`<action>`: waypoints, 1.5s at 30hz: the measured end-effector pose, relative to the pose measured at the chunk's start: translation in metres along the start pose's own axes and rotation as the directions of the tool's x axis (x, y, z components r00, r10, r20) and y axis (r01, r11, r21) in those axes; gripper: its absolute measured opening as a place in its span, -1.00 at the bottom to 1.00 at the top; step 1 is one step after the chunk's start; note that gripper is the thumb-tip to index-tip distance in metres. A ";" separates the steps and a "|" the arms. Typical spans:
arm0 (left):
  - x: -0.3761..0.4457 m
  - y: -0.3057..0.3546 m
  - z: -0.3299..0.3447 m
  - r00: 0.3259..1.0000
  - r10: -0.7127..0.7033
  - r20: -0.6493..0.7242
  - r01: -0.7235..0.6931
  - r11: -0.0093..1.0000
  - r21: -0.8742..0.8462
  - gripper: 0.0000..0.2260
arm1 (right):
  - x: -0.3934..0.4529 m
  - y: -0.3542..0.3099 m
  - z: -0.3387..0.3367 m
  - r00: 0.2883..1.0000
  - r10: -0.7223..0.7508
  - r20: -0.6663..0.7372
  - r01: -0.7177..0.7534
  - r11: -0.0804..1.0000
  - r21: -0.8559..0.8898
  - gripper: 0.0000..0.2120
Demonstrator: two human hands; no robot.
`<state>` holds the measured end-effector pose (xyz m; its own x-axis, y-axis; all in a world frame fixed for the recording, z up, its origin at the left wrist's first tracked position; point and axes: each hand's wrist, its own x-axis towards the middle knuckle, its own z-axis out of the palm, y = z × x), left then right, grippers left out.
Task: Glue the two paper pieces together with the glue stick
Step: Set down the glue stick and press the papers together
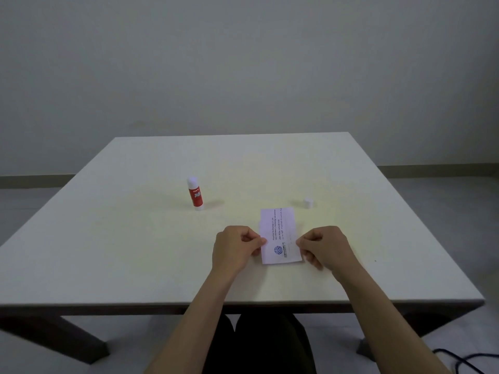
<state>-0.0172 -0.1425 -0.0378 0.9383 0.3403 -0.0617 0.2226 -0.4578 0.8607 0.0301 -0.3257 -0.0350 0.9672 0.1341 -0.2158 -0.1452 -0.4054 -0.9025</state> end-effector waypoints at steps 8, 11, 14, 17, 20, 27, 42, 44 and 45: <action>-0.001 -0.001 -0.001 1.000 0.016 0.006 -0.016 1.000 0.000 -0.85 | -0.001 0.001 0.001 1.000 -0.008 0.001 0.008 0.999 -0.054 -0.86; -0.001 -0.001 -0.001 1.000 0.024 0.010 -0.024 1.000 -0.003 -0.87 | -0.001 0.002 0.001 1.000 -0.018 -0.009 0.017 0.997 -0.074 -0.87; 0.000 -0.003 0.000 0.999 0.033 0.011 -0.033 0.999 0.005 -0.85 | 0.000 0.002 0.003 0.999 -0.029 -0.026 0.026 0.993 -0.111 -0.88; 0.001 -0.005 0.002 1.000 0.030 0.004 -0.030 0.999 0.018 -0.83 | 0.000 0.002 0.004 0.998 -0.049 -0.036 0.043 0.987 -0.153 -0.89; 0.003 -0.005 0.005 0.999 0.048 -0.009 -0.048 0.997 0.064 -0.87 | 0.000 0.003 0.006 0.995 -0.088 -0.045 0.076 0.972 -0.222 -0.89; 0.006 -0.004 0.012 0.996 0.077 -0.041 -0.064 0.963 0.260 -0.81 | 0.002 -0.003 0.011 0.993 -0.119 -0.011 0.102 0.895 -0.434 -0.75; 0.013 -0.018 0.012 0.830 0.154 0.537 -0.494 0.649 0.578 -0.28 | 0.000 -0.008 0.011 0.990 -0.140 -0.028 0.113 0.889 -0.443 -0.71; 0.014 -0.021 0.014 0.823 0.128 0.553 -0.489 0.656 0.576 -0.28 | 0.000 -0.008 0.012 0.987 -0.154 -0.032 0.123 0.884 -0.451 -0.71; 0.015 -0.021 0.013 0.822 0.119 0.556 -0.487 0.654 0.579 -0.27 | 0.001 -0.007 0.012 0.986 -0.165 -0.032 0.132 0.879 -0.459 -0.71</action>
<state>-0.0047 -0.1387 -0.0639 0.9454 -0.2319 -0.2290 -0.1578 -0.9405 0.3009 0.0292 -0.3118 -0.0336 0.9841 0.1699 -0.0522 0.0956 -0.7535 -0.6504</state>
